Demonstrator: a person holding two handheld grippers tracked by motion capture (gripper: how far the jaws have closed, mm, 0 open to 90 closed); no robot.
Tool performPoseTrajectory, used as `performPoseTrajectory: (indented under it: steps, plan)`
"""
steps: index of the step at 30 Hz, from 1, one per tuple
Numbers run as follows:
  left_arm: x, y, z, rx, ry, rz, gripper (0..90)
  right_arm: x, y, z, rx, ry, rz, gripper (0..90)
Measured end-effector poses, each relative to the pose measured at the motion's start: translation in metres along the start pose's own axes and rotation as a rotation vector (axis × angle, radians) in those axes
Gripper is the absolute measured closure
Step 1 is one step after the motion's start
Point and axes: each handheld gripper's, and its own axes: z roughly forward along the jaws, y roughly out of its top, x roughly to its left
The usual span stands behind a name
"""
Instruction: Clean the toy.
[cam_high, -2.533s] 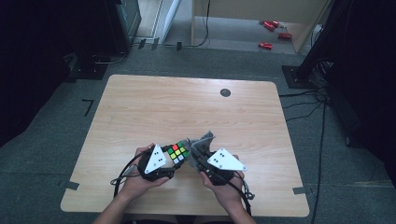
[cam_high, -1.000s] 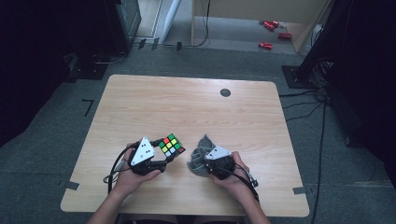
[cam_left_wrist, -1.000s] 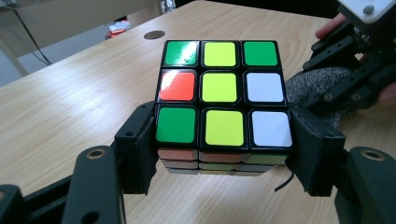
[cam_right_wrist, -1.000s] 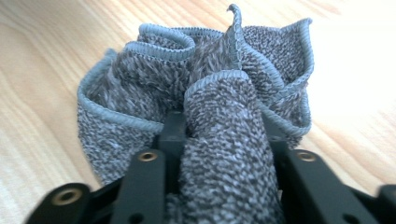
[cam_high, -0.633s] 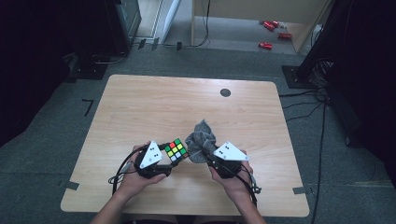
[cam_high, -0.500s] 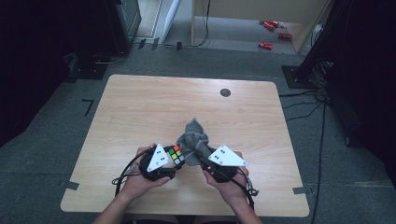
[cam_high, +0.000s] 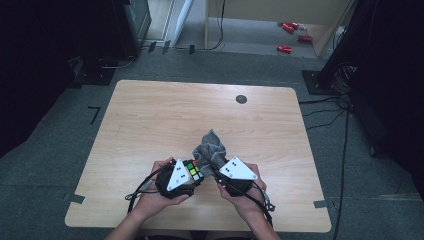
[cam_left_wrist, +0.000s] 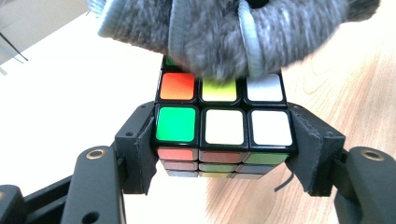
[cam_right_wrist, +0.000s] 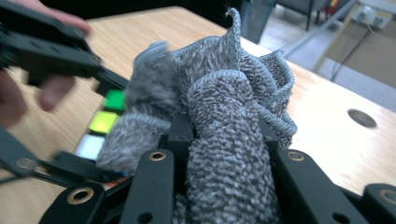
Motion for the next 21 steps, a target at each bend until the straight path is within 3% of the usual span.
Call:
performPoseTrajectory:
  steps: [3, 5, 7, 10, 12, 13, 15, 17, 19, 21]
  plan:
    - [-0.004, 0.002, -0.001, -0.009, -0.003, 0.014, 34.8, 0.020, 0.006, 0.001, -0.017, 0.072, -0.067, 69.4]
    - [-0.004, 0.002, -0.002, -0.008, 0.008, 0.020, 34.8, 0.031, 0.007, 0.006, 0.001, 0.079, -0.110, 69.4]
    - [0.000, 0.001, -0.003, -0.005, 0.009, 0.014, 34.8, 0.027, 0.006, 0.007, 0.005, 0.080, -0.091, 69.3]
    - [0.005, 0.000, -0.005, -0.014, 0.018, -0.009, 34.8, 0.009, 0.003, 0.006, 0.019, 0.020, -0.026, 69.3]
    - [0.007, 0.000, -0.006, -0.019, 0.020, -0.012, 34.8, -0.001, 0.000, 0.002, 0.019, -0.004, 0.026, 69.3]
    - [0.007, 0.000, -0.006, -0.020, 0.017, -0.012, 34.8, -0.002, 0.000, 0.001, 0.010, -0.006, 0.030, 69.3]
    - [0.005, 0.001, -0.004, -0.021, 0.008, -0.008, 34.8, 0.004, 0.003, -0.002, -0.024, 0.025, 0.015, 69.3]
    - [0.002, 0.001, -0.003, -0.016, 0.000, 0.008, 34.8, 0.016, 0.007, -0.002, -0.048, 0.088, -0.021, 69.1]
    - [0.000, 0.002, -0.004, -0.028, -0.003, 0.012, 34.8, 0.023, 0.009, 0.001, -0.054, 0.173, -0.012, 69.0]
    - [0.002, 0.004, -0.006, -0.027, -0.015, -0.006, 34.8, 0.022, 0.006, 0.005, -0.034, 0.153, -0.016, 69.1]
